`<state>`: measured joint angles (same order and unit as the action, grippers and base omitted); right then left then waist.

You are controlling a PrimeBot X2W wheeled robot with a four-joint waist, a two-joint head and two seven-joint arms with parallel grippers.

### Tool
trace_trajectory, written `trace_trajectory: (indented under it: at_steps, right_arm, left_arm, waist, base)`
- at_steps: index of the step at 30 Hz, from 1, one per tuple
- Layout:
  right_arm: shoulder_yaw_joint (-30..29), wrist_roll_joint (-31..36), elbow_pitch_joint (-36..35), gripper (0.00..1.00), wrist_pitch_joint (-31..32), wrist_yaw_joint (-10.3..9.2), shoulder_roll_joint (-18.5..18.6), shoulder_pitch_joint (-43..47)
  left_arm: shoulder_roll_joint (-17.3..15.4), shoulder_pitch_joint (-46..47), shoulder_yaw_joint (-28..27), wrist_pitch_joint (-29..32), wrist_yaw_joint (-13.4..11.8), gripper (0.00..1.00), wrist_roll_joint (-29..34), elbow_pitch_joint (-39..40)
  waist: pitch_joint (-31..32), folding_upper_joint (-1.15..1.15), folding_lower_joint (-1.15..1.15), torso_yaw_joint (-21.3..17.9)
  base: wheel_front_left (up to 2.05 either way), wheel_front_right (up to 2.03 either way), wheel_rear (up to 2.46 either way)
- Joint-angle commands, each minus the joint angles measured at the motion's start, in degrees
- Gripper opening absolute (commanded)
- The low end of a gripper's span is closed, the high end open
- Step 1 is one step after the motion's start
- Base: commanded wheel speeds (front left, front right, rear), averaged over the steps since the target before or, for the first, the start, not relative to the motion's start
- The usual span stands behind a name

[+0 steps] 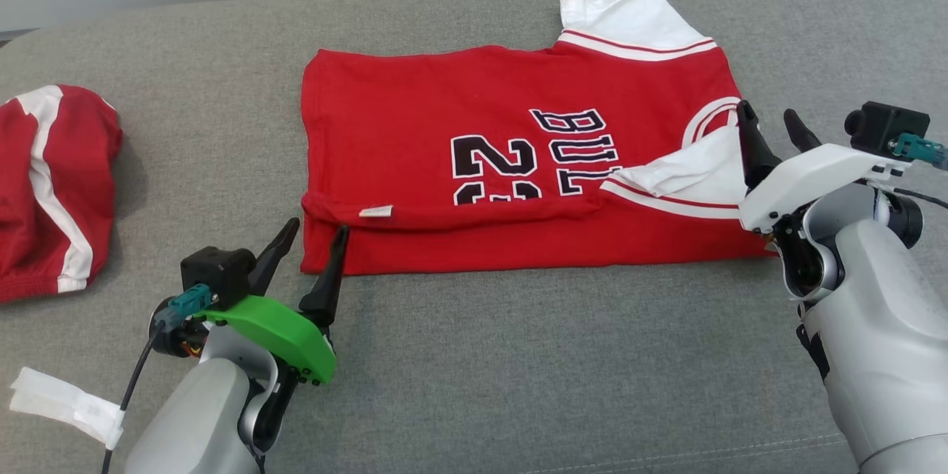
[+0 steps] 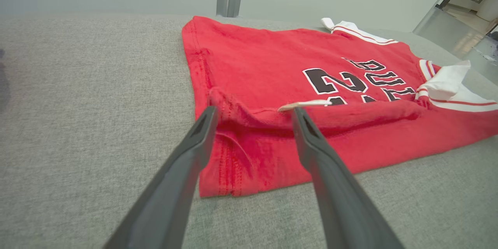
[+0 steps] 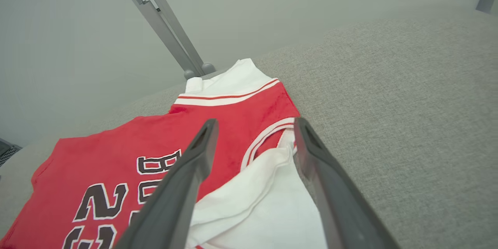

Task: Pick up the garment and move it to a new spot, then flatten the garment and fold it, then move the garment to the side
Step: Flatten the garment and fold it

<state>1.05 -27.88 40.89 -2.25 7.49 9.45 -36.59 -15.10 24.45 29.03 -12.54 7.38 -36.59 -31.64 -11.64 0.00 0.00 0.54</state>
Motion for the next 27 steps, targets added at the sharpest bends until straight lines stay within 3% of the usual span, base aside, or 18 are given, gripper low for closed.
trace_trajectory:
  at_steps: [1, 7, 12, 27]
  right_arm:
    - [0.6, -0.3, 0.3, 1.0, -1.2, -0.02, 0.8, 1.2]
    - [4.0, -0.8, 0.5, 1.0, -3.9, -0.01, 3.1, 5.6]
    - [7.4, 1.0, 1.0, 1.0, -5.4, -0.02, 4.3, 9.6]
    - [9.2, 2.5, 7.9, 1.0, -8.6, -0.02, 2.6, 8.0]
  left_arm:
    - [0.0, 0.3, 0.0, -0.6, 0.1, 1.0, -0.5, -0.6]
    - [0.6, -1.3, 0.7, -1.8, 0.0, 1.0, 0.5, -3.6]
    - [1.2, -1.6, 1.3, -2.4, -1.5, 1.0, 3.0, -6.5]
    - [2.6, 3.4, -0.6, -2.6, -4.4, 1.0, 7.4, -16.1]
  waist:
    - [0.4, 0.0, 0.0, -0.2]
    - [1.5, 0.0, 0.0, -0.7]
    - [1.5, 0.0, 0.0, -1.9]
    - [-0.8, 0.0, 0.0, -3.0]
  base:
    - [0.0, 0.0, 0.0]
    - [0.0, 0.0, 0.0]
    - [0.0, 0.0, 0.0]
    - [0.0, 0.0, 0.0]
